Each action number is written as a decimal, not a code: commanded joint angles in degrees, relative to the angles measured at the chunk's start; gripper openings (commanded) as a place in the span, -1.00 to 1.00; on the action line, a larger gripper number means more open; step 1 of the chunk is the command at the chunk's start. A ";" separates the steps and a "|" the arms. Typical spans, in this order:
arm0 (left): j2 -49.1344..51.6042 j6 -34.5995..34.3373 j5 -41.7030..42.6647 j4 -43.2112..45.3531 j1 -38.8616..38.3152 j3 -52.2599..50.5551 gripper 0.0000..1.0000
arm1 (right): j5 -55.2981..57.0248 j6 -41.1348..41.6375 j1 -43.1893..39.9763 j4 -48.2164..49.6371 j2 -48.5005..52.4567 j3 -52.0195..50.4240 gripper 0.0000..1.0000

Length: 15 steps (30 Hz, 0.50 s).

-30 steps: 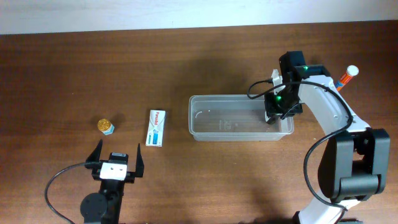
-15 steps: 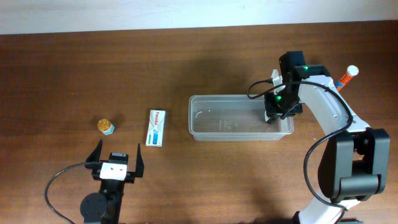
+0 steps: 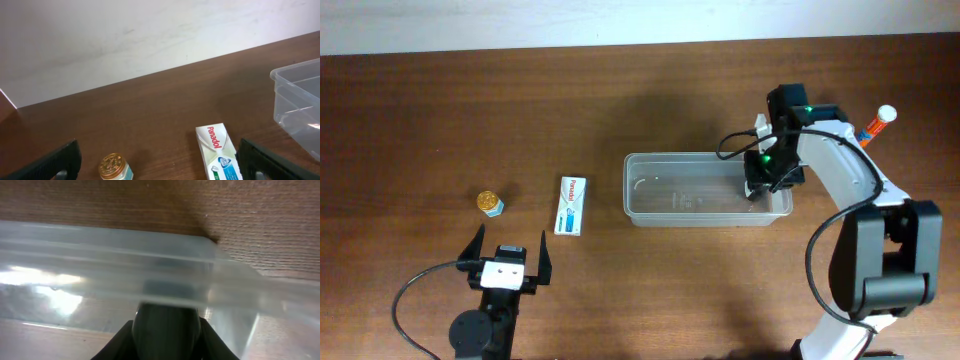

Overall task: Pack container
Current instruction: 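Carry the dark bottle into the container and release it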

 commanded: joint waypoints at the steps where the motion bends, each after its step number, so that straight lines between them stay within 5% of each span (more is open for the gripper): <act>1: -0.48 0.85 -0.44 -0.07 0.24 -0.35 0.99 | 0.66 0.44 1.20 -0.13 1.01 -0.26 -0.40; 15: -0.48 0.85 -0.44 -0.07 0.24 -0.35 0.99 | 2.71 0.48 1.53 -1.44 0.98 0.90 -0.17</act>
